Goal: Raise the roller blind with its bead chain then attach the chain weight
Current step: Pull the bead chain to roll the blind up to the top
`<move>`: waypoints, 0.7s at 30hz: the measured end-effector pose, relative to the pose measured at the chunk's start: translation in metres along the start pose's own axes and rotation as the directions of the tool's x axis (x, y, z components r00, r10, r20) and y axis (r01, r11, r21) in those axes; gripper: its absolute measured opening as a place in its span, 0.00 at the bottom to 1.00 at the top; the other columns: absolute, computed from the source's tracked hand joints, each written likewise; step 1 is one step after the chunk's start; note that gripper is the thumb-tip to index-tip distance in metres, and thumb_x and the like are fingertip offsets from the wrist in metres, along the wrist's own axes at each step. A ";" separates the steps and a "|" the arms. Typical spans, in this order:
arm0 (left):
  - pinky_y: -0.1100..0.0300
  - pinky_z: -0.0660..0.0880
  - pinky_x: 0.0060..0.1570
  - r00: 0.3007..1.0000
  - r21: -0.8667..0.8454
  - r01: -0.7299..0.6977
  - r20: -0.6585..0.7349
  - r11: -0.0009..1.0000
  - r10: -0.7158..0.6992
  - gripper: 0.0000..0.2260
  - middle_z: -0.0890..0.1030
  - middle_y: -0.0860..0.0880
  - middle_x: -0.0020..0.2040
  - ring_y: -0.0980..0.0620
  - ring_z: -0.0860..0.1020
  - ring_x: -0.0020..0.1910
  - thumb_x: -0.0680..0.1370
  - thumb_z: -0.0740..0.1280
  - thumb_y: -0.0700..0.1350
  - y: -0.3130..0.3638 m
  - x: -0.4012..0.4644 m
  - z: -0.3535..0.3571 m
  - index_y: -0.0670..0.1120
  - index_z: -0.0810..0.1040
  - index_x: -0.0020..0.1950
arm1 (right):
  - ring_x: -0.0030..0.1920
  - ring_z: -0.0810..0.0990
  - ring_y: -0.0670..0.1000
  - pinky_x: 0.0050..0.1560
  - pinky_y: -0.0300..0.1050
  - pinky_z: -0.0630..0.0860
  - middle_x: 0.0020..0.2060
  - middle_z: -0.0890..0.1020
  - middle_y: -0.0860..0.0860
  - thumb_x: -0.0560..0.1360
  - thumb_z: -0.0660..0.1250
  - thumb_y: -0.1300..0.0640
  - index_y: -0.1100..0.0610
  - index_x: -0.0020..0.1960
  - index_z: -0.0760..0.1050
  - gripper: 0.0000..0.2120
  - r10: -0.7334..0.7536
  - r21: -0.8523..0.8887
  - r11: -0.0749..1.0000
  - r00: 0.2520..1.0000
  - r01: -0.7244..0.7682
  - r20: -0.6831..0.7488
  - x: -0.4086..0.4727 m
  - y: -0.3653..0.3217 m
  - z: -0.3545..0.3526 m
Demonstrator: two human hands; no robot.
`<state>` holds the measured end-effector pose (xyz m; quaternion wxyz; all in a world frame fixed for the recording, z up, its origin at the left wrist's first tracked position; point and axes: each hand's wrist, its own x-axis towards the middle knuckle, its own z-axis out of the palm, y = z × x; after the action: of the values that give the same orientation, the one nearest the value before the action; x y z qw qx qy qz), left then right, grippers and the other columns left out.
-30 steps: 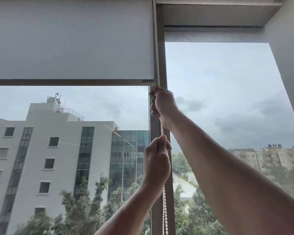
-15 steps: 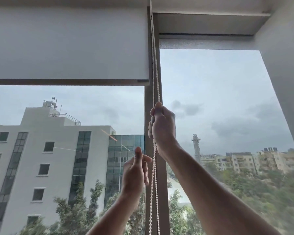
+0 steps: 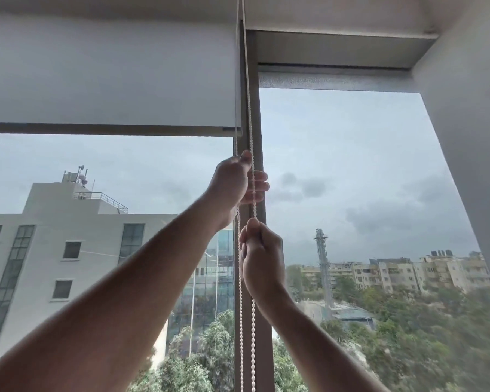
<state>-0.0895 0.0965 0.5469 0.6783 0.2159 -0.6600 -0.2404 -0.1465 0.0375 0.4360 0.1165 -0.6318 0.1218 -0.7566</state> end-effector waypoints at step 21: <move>0.67 0.73 0.30 0.910 0.187 -0.273 -0.267 0.944 0.317 0.16 0.78 0.53 0.30 0.64 0.74 0.29 0.80 0.57 0.36 -0.075 -0.044 0.008 0.44 0.78 0.36 | 0.28 0.78 0.45 0.31 0.37 0.76 0.26 0.76 0.47 0.83 0.53 0.42 0.53 0.34 0.81 0.27 0.184 0.208 0.955 0.971 -0.214 0.155 0.065 -0.015 -0.023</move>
<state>-0.1011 0.0642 0.4670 0.7796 0.1958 -0.5927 -0.0514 -0.1808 0.0316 0.4971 0.2702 -0.6484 0.0913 -0.7059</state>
